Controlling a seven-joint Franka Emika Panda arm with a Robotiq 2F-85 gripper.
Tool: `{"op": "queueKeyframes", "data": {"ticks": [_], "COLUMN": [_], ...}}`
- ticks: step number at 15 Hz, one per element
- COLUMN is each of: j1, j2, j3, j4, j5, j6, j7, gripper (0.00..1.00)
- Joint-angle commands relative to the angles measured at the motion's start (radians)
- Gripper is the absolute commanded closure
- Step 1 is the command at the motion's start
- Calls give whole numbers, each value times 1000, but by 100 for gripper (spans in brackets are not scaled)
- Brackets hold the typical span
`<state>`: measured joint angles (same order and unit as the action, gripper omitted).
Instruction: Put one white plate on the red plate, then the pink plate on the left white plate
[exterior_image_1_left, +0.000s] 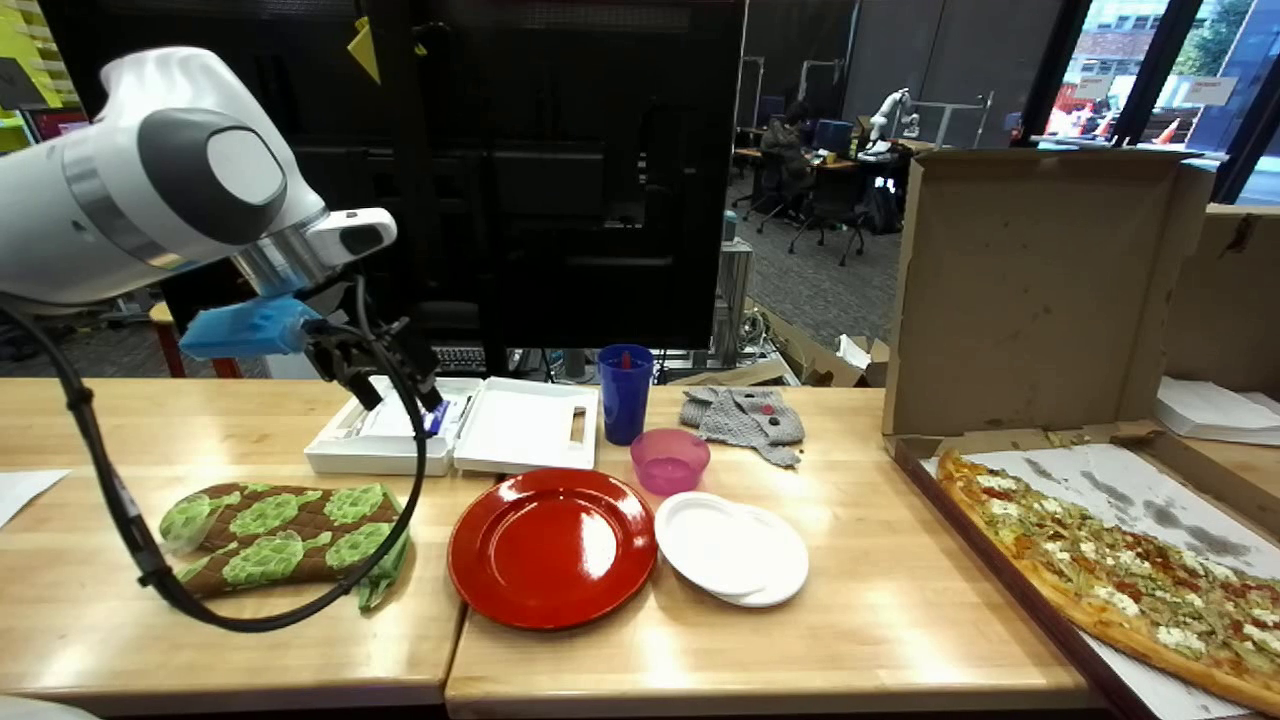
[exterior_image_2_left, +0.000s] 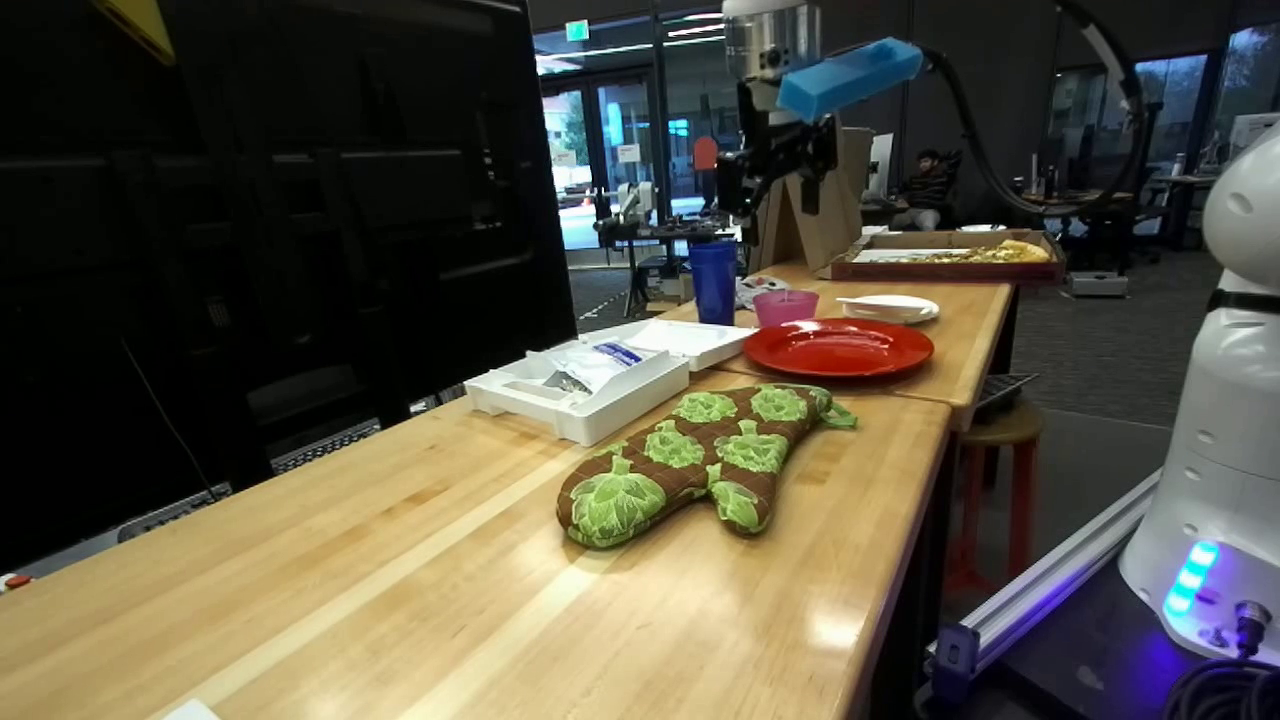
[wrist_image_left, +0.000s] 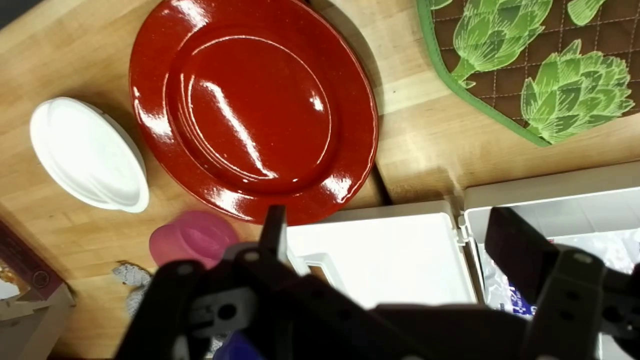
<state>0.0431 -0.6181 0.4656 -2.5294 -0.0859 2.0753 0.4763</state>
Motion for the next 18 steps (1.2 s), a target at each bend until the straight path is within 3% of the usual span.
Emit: {"op": "queueKeyframes", "data": {"ticks": [1, 8, 18], "j1": [7, -33, -33], "j2": [3, 44, 219], "j3": [3, 36, -6], "j4": [13, 13, 26], "j5": [-109, -305, -532], "j6": [-13, -91, -181], "j7": [24, 186, 478], "gripper": [0, 0, 0]}}
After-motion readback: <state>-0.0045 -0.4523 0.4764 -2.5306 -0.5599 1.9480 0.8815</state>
